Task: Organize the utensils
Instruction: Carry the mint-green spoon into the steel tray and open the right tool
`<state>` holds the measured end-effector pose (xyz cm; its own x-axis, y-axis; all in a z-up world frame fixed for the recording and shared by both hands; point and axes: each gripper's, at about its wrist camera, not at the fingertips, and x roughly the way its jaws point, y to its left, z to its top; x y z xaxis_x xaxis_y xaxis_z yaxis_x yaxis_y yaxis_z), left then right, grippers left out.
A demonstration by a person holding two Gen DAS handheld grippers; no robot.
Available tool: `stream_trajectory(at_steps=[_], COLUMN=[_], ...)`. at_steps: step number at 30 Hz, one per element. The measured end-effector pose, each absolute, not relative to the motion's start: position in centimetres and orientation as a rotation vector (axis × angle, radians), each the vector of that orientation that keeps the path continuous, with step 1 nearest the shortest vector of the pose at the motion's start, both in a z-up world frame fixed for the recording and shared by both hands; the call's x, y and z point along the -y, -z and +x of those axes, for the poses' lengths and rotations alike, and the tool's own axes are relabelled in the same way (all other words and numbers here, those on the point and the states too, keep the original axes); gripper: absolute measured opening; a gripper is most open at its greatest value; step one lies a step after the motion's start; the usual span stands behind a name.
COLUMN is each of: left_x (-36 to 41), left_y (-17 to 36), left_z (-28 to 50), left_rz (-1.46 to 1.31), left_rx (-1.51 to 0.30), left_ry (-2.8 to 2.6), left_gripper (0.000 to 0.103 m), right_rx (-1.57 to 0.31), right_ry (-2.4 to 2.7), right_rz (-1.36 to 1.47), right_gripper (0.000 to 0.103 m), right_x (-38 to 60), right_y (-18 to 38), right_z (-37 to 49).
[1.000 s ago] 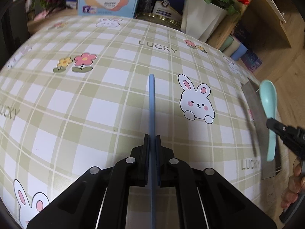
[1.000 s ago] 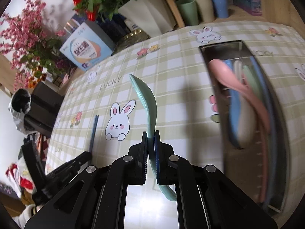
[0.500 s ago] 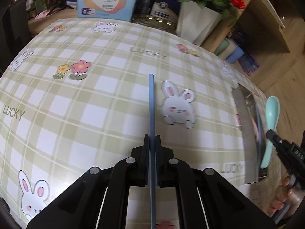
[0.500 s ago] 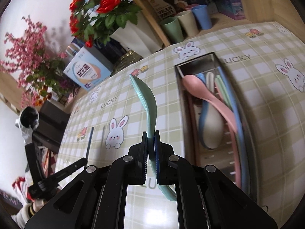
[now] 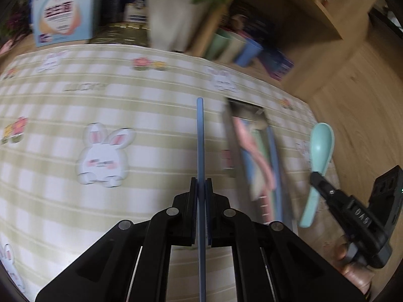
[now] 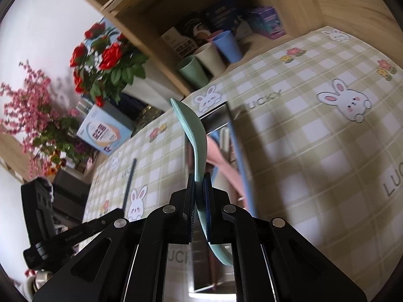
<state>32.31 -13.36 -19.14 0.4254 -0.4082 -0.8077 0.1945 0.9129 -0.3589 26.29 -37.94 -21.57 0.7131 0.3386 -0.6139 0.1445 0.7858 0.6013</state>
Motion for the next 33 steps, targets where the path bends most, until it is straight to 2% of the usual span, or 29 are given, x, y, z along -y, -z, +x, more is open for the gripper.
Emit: stream_trajectory(at_steps=[7,13,23,33], left_x=[20.7,23.9,26.2,25.6], left_y=[20.5,22.1,24.3,23.0], left_z=[33.7,34.8,34.6,34.9], left_rz=[-0.178,-0.14,-0.097,-0.129], left_rx=[-1.129,-1.181,-1.236,-1.203], left_ry=[0.455,0.438,0.464,0.562], left_gripper=[0.005,0.005,0.006,0.007], right_rx=[-0.769,-0.759,-0.751,-0.777], right_ry=[-0.089,-0.073,-0.055,-0.045], right_rz=[0.706,0.731,0.75,0.747], right_gripper=[0.006,0.006,0.006,0.006], right_x=[40.5,42.2,43.2,42.6], right_y=[21.9,22.4,22.8,22.8], right_z=[25.9,25.7,25.4,25.2])
